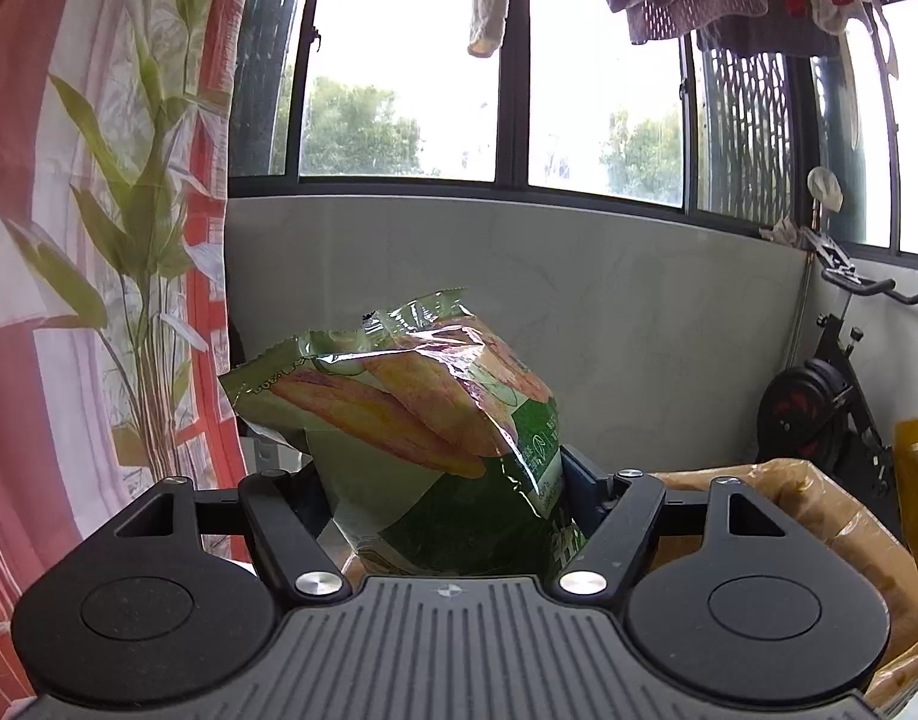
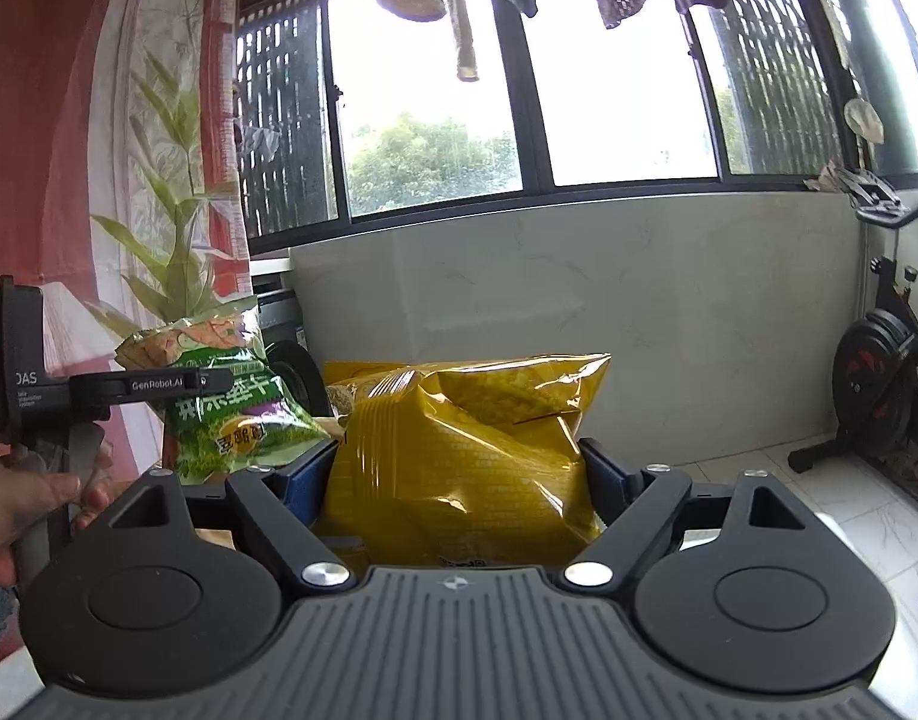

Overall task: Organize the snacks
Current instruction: 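Open both tools to drop the green and yellow bags into the box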

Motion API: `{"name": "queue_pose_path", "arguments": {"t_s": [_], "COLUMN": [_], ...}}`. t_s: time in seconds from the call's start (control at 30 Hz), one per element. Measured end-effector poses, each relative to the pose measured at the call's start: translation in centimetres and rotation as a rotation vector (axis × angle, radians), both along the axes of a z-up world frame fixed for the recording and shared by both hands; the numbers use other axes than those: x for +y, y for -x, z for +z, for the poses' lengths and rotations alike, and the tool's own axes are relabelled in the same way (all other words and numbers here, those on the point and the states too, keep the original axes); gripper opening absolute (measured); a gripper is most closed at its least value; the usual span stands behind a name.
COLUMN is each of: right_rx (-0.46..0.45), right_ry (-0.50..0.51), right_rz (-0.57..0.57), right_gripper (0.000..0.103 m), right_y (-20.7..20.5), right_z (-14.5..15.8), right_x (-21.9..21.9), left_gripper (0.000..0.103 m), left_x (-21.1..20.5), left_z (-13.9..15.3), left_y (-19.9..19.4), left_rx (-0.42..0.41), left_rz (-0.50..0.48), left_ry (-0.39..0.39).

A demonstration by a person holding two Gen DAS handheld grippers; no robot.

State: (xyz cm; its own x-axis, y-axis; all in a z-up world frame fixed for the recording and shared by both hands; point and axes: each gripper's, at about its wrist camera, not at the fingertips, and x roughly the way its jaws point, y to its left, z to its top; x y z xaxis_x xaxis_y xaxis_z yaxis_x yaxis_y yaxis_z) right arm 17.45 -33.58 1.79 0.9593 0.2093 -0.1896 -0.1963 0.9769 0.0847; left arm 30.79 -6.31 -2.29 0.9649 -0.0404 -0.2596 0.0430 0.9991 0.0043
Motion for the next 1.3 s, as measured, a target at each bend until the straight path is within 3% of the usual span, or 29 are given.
{"name": "queue_pose_path", "arguments": {"t_s": [0.1,0.13,0.27,0.4,0.53,0.6,0.67,0.8,0.87,0.9,1.07,1.3], "right_rx": [0.002,0.010,0.119,0.226,0.275,0.290,0.306,0.288,0.275,0.271,0.269,0.259], "right_ry": [0.070,0.091,0.090,0.098,0.099,0.040,-0.002,0.002,0.015,0.015,-0.006,-0.028], "right_rz": [0.021,0.016,0.042,0.078,0.034,0.034,0.034,0.041,0.041,0.044,0.051,0.061], "right_gripper": [0.085,0.085,0.085,0.086,0.088,0.089,0.089,0.089,0.089,0.089,0.089,0.089], "right_y": [-3.4,-4.5,-8.7,-11.3,-12.3,-12.3,-12.3,-11.2,-10.6,-10.2,-9.3,-8.8], "right_z": [0.5,0.5,-0.2,-0.9,-1.3,-1.2,-1.1,-0.9,-0.9,-0.9,-0.9,-0.6], "right_x": [1.6,2.2,3.6,5.0,5.6,5.1,4.6,4.2,4.0,3.9,3.0,1.9], "left_gripper": [0.078,0.083,0.090,0.091,0.089,0.084,0.070,0.048,0.024,0.019,0.018,0.017], "left_x": [0.8,1.0,2.0,3.2,4.3,4.5,4.7,5.2,5.0,4.8,3.2,2.2], "left_z": [-0.5,-0.6,-0.3,0.2,0.7,0.9,1.2,1.8,2.3,2.7,3.9,1.4], "left_y": [0.0,-0.2,0.3,0.6,1.2,1.7,1.8,1.6,1.4,1.2,-1.8,-6.6], "left_rx": [0.030,0.040,0.039,0.046,0.037,0.022,0.024,0.042,0.028,0.017,0.057,0.304], "left_rz": [0.008,-0.003,-0.013,-0.018,-0.026,-0.047,-0.047,-0.064,-0.080,-0.094,-0.134,-0.154], "left_ry": [0.021,0.032,0.059,0.068,0.096,0.101,0.099,0.124,0.100,0.086,0.051,0.057]}}
